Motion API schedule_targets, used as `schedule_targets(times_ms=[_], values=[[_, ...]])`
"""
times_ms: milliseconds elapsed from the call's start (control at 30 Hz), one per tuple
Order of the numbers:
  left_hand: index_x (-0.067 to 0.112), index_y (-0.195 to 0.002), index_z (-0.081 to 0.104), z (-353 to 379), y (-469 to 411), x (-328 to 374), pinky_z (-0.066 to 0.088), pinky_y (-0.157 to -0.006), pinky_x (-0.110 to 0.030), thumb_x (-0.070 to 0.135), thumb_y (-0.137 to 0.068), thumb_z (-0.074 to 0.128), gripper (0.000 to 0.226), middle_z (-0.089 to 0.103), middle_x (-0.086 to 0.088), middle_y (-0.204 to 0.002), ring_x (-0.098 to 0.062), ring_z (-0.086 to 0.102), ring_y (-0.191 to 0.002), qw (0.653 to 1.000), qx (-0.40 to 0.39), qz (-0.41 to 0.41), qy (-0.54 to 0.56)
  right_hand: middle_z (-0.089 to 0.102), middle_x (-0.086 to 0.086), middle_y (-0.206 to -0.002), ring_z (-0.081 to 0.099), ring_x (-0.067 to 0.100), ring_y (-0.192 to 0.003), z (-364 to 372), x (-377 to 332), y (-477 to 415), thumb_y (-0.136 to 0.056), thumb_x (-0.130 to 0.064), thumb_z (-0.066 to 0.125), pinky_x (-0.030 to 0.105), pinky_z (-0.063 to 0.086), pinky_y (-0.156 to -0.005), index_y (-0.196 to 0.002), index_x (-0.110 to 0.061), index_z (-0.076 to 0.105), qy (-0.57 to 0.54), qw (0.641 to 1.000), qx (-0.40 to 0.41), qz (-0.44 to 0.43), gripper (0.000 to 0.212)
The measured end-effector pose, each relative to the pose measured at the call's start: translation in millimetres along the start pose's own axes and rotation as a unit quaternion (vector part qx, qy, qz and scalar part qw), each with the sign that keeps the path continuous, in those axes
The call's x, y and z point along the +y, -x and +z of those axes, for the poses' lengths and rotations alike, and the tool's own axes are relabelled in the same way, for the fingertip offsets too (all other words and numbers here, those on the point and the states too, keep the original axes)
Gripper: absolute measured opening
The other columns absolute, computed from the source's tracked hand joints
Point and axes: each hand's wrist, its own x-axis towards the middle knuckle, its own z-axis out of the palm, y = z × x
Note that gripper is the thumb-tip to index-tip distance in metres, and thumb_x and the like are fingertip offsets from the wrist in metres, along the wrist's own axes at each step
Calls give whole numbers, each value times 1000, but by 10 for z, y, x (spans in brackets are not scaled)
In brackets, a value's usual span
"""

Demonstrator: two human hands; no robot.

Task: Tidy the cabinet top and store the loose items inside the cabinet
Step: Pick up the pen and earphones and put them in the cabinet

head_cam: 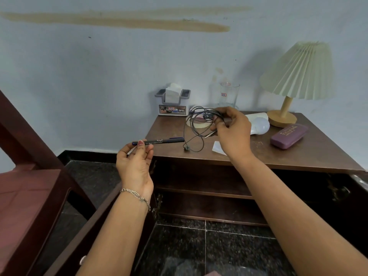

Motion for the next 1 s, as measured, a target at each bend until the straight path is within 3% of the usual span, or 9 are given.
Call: schedule_targets(times_ms=[100, 200, 367, 600, 700, 833, 1000], values=[[15, -97, 57, -59, 16, -38, 58, -72, -20, 5, -90, 60, 12, 65, -3, -86, -13, 68, -76, 1000, 0, -16, 2, 67, -3, -89, 66, 8, -61, -22, 40, 36, -91, 0, 56, 43, 60, -69, -93, -23, 62, -12, 1000, 3, 29, 24], [14, -98, 60, -140, 39, -39, 57, -70, -19, 6, -92, 58, 10, 65, -1, -87, -11, 68, -77, 1000, 2, -25, 5, 67, 5, -97, 66, 7, -59, -36, 14, 56, -92, 1, 56, 30, 60, -64, -97, -19, 61, -37, 998, -12, 53, 21], [14, -99, 62, -430, 225, -62, 57, -67, -21, 9, -91, 58, 9, 68, -3, -89, -13, 71, -80, 997, 30, -73, 23, 66, 9, -88, 67, 6, -56, -134, -147, 36, -93, 4, 55, 17, 54, -54, -100, -7, 61, -164, 979, -69, 102, 15], [12, -89, 61, -672, 536, -245, 57, -72, -23, 9, -90, 60, 3, 67, -7, -89, -16, 70, -81, 985, 73, -155, 36, 72, -2, -76, 69, 10, -61, -233, -406, 135, -90, -1, 61, 18, 54, -56, -92, -12, 61, -259, 951, -100, 132, 11], [11, -88, 60, -738, 562, -339, 57, -72, -24, 9, -90, 61, 3, 65, -8, -87, -17, 69, -80, 978, 94, -183, 33, 72, 0, -79, 70, 12, -66, -238, -434, 212, -90, -2, 62, 22, 56, -63, -93, -12, 62, -274, 942, -123, 149, 10], [7, -91, 59, -818, 498, -507, 57, -70, -24, 10, -91, 60, 3, 64, -10, -88, -18, 68, -84, 962, 104, -247, 41, 72, 2, -81, 69, 15, -69, -203, -394, 323, -89, 0, 62, 21, 55, -62, -92, -11, 63, -306, 928, -119, 179, 11], [3, -90, 59, -786, 327, -787, 55, -81, -30, 6, -91, 58, 4, 64, -15, -97, -22, 67, -92, 946, 112, -299, 56, 68, 3, -86, 69, 14, -70, -208, -260, 459, -90, 0, 61, 19, 54, -61, -92, -12, 63, -321, 920, -108, 196, 12]])
